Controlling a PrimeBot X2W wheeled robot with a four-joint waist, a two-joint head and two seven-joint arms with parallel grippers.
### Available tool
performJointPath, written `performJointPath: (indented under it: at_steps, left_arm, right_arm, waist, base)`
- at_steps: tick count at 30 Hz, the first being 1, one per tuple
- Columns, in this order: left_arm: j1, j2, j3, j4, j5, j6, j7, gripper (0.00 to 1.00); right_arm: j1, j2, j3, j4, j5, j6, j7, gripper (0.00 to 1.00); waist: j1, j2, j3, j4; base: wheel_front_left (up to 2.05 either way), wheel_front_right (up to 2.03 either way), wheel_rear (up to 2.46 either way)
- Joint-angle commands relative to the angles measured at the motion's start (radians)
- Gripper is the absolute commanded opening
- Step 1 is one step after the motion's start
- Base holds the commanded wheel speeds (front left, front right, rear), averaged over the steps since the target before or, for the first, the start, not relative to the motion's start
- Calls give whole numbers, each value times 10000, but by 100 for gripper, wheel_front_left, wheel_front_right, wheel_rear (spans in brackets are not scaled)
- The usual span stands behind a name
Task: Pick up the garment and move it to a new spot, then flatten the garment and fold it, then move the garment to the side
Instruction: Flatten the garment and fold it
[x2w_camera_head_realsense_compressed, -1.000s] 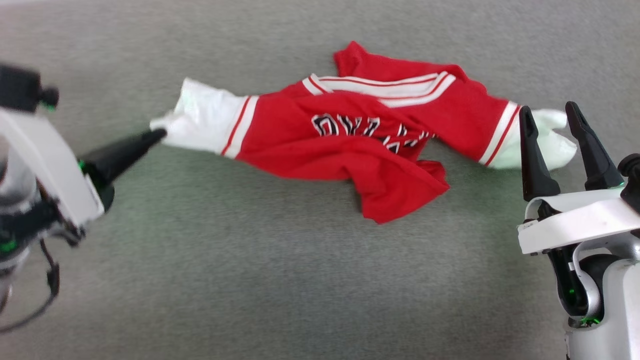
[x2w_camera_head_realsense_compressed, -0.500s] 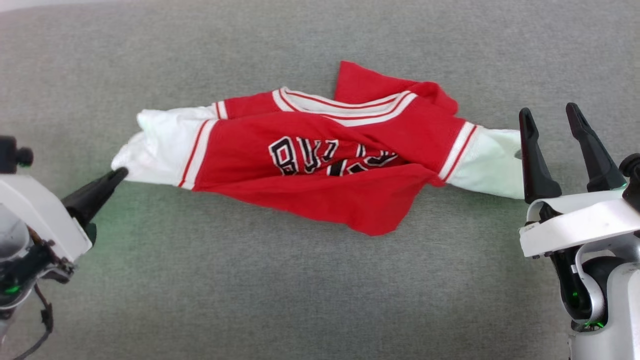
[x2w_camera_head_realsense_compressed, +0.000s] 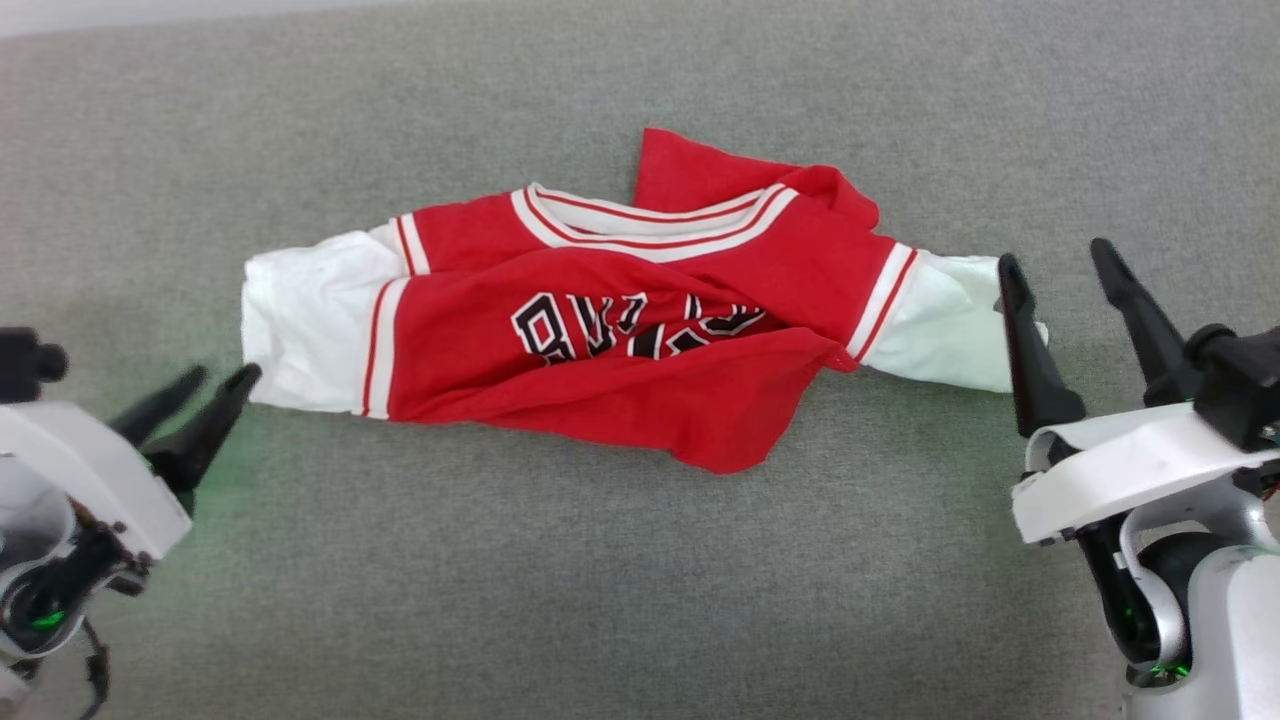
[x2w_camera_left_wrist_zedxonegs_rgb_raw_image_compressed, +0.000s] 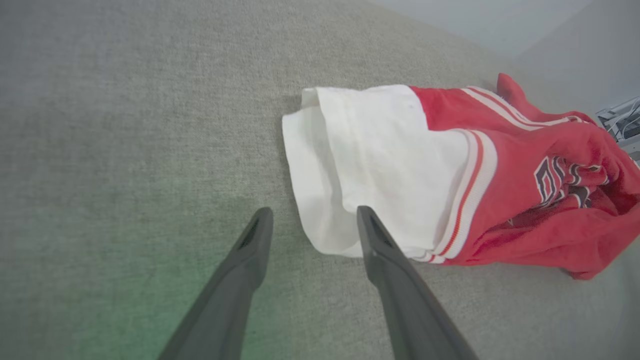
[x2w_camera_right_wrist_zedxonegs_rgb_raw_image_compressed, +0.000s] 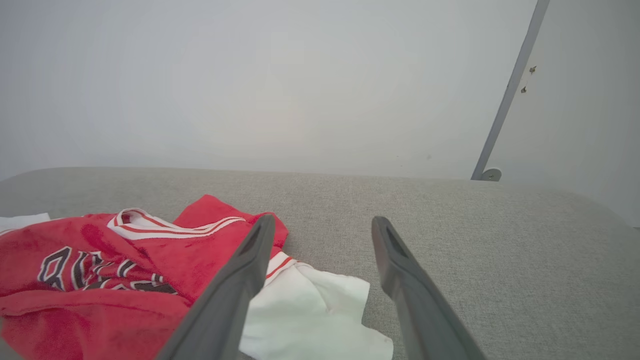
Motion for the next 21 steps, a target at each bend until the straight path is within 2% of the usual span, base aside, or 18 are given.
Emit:
performJointPath:
  at_steps: [1, 6, 8, 11, 14, 15, 17, 21]
  left_arm:
    - [55, 139, -33, -26, 180, -23, -317, 100]
    - [352, 354, 15, -229, 612, -23, -2179, 100]
    - [565, 320, 60, -452, 874, -23, -2860, 100]
    - [980, 33, 443, -619, 1497, -21, -3266, 100]
    - [1464, -776, 1810, -982, 2680, 350, -3292, 100]
    - [1775, -1023, 2211, -1177, 3448, 534, -3283, 100]
    - [2344, -1824, 3087, -1574, 4434, 760, -3288, 100]
    - [3393, -3174, 4516, -2313, 6137, 633, -3290, 100]
  right_arm:
    - [103, -2, 99, -40, -136, -16, 138, 100]
    - [154, -633, 569, -42, -112, -14, 884, 100]
    - [102, -1059, 793, 4, 64, -16, 1294, 100]
    - [-151, -1793, 1136, 50, 526, -16, 1959, 100]
    - [-528, -2600, 1539, 124, 1088, -16, 2701, 100]
    - [-693, -2835, 1689, 175, 1342, -16, 2977, 100]
    - [-1132, -3315, 1958, 288, 1760, -16, 3609, 100]
    - [-2103, -4186, 2501, 672, 2685, -16, 5119, 100]
  waist:
    - [0, 0, -84, 73]
    - [0, 0, -312, 324]
    - [0, 0, -393, 474]
    - [0, 0, -471, 733]
    - [0, 0, -446, 1055]
    - [0, 0, -416, 1163]
    - [0, 0, -321, 1377]
    - [0, 0, -78, 1826]
  base:
    - [0, 0, 0]
    - [0, 0, 0]
    - [0, 0, 0]
    - [0, 0, 0]
    - [0, 0, 0]
    - [0, 0, 0]
    - [0, 0, 0]
    - [0, 0, 0]
